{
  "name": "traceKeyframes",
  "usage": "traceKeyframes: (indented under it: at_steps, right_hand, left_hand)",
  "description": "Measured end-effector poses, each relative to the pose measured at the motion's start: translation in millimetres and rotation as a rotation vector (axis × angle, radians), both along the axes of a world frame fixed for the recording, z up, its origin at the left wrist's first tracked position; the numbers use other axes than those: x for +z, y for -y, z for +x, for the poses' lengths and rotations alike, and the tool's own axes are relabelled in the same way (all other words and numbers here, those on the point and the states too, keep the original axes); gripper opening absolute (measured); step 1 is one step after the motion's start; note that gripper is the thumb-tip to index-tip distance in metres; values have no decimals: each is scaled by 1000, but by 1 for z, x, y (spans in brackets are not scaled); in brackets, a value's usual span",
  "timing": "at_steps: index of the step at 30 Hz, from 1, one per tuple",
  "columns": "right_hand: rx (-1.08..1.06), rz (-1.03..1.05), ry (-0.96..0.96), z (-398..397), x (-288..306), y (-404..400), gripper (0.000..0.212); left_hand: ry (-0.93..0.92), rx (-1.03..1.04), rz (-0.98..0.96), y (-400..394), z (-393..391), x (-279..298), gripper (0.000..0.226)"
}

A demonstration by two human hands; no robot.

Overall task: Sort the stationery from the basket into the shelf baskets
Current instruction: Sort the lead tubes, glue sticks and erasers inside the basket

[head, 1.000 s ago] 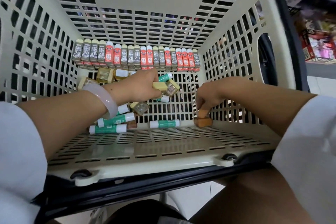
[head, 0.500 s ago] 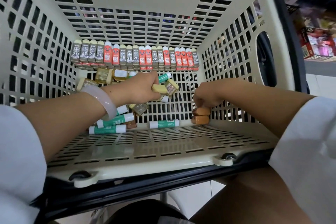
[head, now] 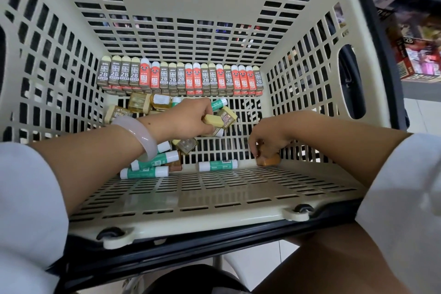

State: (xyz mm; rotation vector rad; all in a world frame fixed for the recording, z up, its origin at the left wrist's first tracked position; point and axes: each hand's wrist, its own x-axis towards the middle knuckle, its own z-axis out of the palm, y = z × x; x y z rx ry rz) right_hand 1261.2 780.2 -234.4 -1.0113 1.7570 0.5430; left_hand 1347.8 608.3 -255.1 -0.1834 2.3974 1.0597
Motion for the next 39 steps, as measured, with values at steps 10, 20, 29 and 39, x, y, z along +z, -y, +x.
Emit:
traceKeyframes:
  at_steps: [10,20,29,39]
  right_hand:
    - [-373,-685,-70,-5,12,23,36]
    - [-28,-144,-145,-13,1,2,20]
    - [-245,-572,-291,-9,2,19,28]
    - [-518,-563,-307,10,-36,33,45]
  left_hand:
    - [-69,84,99,-3,-1,-3,34]
    - [-64,-750,-587,14,10,-14,19]
    - [-28,-414,-288,20,3,-9,17]
    - [-64,-64,-162,21,-9,3,27]
